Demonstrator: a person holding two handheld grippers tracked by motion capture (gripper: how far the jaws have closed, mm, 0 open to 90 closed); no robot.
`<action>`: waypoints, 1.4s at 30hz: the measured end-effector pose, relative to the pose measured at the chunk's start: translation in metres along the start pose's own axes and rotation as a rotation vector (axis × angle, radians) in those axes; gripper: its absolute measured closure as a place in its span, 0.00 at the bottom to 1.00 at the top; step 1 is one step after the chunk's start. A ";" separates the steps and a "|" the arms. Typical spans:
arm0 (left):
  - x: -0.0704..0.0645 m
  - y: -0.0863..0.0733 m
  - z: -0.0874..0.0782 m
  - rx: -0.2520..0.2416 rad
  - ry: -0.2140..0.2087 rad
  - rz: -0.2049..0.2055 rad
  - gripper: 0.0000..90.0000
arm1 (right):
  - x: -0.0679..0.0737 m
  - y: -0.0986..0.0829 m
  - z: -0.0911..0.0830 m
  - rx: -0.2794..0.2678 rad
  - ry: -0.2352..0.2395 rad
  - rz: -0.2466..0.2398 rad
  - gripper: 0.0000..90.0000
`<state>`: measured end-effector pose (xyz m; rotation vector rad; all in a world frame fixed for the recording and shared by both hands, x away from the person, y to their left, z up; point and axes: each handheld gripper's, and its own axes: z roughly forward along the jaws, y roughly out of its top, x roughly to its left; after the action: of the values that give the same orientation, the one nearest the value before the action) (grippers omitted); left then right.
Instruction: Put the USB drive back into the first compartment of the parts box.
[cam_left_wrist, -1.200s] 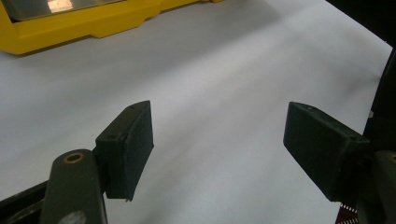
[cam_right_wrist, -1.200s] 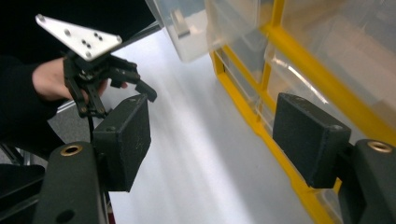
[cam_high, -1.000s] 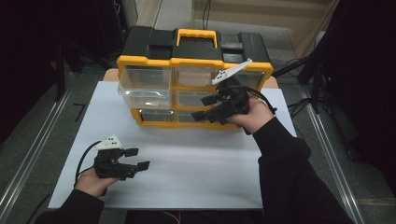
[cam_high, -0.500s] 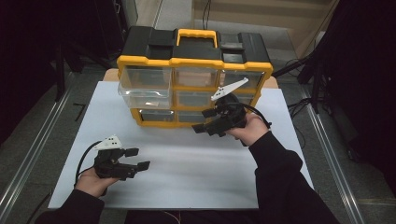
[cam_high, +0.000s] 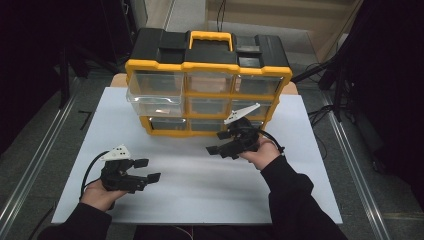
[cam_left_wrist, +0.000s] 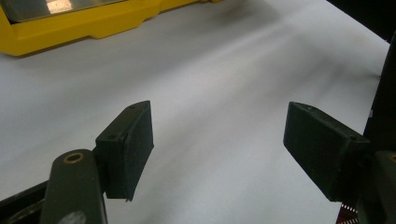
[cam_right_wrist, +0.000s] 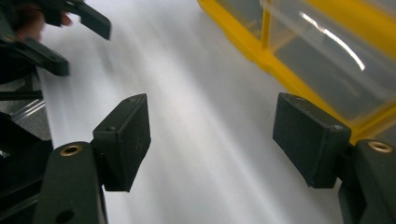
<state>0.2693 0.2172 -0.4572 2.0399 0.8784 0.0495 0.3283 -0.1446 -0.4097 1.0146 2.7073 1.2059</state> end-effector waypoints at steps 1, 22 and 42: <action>0.000 0.000 0.000 -0.001 -0.002 0.002 0.28 | 0.000 -0.002 0.002 0.002 -0.004 0.005 0.29; -0.001 0.000 0.000 -0.001 -0.004 0.002 0.28 | -0.015 -0.048 0.005 -0.020 -0.050 0.106 0.28; -0.001 0.000 0.000 0.000 -0.001 0.000 0.28 | -0.018 -0.079 -0.013 -0.026 -0.057 0.148 0.27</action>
<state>0.2689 0.2169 -0.4563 2.0399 0.8777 0.0491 0.2953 -0.2021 -0.4580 1.2459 2.6063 1.2091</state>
